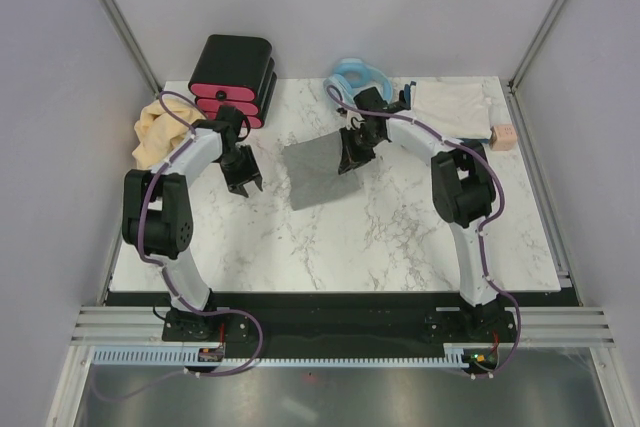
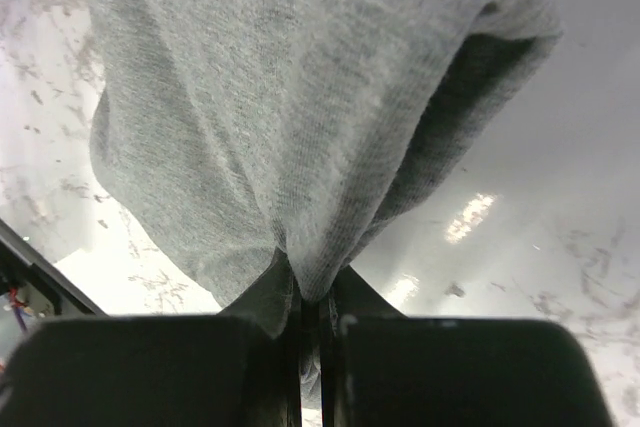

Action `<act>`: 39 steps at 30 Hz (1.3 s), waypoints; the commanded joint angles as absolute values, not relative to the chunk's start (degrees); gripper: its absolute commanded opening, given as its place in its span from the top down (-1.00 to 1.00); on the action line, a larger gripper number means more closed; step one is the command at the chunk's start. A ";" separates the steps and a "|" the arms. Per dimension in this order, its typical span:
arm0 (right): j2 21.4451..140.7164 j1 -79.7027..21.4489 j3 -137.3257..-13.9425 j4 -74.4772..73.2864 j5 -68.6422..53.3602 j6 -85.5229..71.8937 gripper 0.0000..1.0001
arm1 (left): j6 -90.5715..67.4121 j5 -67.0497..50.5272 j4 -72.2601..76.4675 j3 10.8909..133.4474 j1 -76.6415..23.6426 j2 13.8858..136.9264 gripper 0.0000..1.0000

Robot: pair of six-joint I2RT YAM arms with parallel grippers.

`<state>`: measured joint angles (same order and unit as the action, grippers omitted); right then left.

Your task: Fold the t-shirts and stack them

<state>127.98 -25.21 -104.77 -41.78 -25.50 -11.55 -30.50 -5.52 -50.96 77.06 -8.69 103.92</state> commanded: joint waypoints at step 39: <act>123.39 -9.14 -125.50 -53.61 -3.43 7.74 1.00 | -24.52 -5.36 -52.82 74.62 -8.53 102.13 0.07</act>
<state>125.60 -10.87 -120.27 -55.13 -4.97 5.74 -26.48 -4.23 -53.56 75.55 -8.69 103.85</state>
